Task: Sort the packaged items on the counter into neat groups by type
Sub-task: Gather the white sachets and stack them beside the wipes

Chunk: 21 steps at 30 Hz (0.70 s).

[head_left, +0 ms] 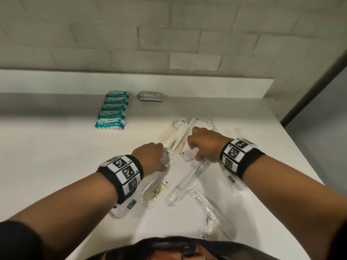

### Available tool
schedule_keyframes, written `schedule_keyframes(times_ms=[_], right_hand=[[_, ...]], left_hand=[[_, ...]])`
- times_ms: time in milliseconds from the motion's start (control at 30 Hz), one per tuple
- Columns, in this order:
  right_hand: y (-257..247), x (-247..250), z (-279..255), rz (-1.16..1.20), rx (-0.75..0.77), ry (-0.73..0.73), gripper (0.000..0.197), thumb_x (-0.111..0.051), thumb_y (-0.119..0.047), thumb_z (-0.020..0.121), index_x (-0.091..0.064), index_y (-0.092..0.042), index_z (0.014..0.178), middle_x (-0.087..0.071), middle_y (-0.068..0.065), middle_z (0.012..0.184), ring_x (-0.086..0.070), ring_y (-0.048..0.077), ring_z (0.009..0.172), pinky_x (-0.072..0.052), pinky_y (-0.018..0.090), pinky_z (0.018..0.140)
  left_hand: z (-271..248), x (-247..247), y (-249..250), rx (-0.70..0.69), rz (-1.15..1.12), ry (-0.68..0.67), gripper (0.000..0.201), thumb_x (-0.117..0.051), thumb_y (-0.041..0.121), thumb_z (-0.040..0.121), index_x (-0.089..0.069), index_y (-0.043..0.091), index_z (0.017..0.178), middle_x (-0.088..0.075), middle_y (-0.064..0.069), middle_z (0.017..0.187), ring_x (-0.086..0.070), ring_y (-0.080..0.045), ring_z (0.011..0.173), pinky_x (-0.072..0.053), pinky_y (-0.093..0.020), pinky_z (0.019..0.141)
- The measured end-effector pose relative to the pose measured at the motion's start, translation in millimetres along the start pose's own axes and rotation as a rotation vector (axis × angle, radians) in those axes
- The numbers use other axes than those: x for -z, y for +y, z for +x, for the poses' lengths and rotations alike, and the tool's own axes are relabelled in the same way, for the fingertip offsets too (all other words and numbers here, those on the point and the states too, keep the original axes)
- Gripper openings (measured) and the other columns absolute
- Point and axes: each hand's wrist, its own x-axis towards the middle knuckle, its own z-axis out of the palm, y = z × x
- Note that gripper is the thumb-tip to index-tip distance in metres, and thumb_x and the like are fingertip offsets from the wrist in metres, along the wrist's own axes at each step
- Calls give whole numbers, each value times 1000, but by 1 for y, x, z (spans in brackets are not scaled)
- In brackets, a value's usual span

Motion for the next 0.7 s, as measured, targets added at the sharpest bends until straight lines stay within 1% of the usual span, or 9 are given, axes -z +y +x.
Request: schedule_keyframes(times_ms=[100, 200, 300, 367, 433, 500, 600, 633, 700], right_hand=[[-11, 1, -2, 5, -68, -47, 48, -80, -20, 73, -52, -25, 112, -55, -5, 112, -55, 21, 99, -47, 34, 82], [-18, 4, -6, -113, -84, -108, 39, -73, -30, 81, -56, -15, 113, -61, 2, 110, -59, 25, 101, -42, 31, 77], [-6, 3, -18, 23, -97, 60, 15, -60, -26, 87, -57, -14, 95, -61, 4, 102, -59, 25, 98, -36, 28, 72], [18, 10, -35, 292, -192, 213, 20, -61, -24, 88, -58, -14, 105, -61, 4, 109, -58, 19, 92, -36, 23, 71], [46, 19, -60, 439, -317, 287, 34, -63, -21, 88, -56, -12, 121, -61, 7, 118, -58, 19, 92, -38, 20, 69], [71, 21, -89, 375, -428, 231, 36, -58, -21, 92, -53, -7, 124, -60, 11, 118, -59, 25, 96, -38, 20, 69], [96, 12, -130, 312, -544, 107, 28, -48, -23, 95, -54, -4, 115, -60, 12, 101, -55, 21, 74, -39, 26, 61], [101, 7, -141, 308, -566, 78, 28, -46, -24, 96, -53, -5, 115, -60, 12, 103, -55, 21, 75, -38, 26, 62], [110, -4, -160, 268, -584, 47, 32, -44, -27, 97, -53, -5, 117, -59, 13, 118, -56, 27, 98, -36, 27, 73]], left_hand=[[-1, -3, 1, 38, -28, -10, 42, -65, 40, 85, -52, 13, 115, -59, -4, 116, -55, -22, 100, -39, -28, 74], [-1, -3, 2, 48, 52, -17, 37, -63, 40, 86, -57, 13, 112, -59, -6, 113, -52, -20, 90, -38, -28, 71], [0, 0, 5, 29, 31, 113, 17, -59, 33, 87, -54, 17, 91, -58, -7, 102, -51, -21, 82, -36, -28, 66], [3, 5, 13, 13, -30, 229, 17, -57, 33, 89, -52, 16, 90, -54, -6, 97, -55, -25, 87, -35, -29, 65], [11, 8, 28, -35, -51, 275, 22, -55, 31, 92, -56, 12, 103, -53, -9, 102, -56, -29, 97, -38, -30, 71], [20, 8, 47, -92, -22, 250, 29, -50, 29, 96, -55, 9, 117, -52, -13, 112, -55, -31, 105, -39, -31, 79], [40, 3, 78, -213, 41, 184, 28, -44, 27, 98, -59, 9, 112, -53, -13, 111, -56, -31, 103, -41, -34, 84], [46, 1, 86, -248, 64, 154, 27, -43, 27, 99, -61, 9, 109, -54, -12, 109, -56, -30, 102, -42, -34, 84], [57, -6, 102, -299, 103, 92, 29, -42, 28, 99, -62, 10, 110, -58, -9, 110, -57, -27, 104, -44, -34, 86]])
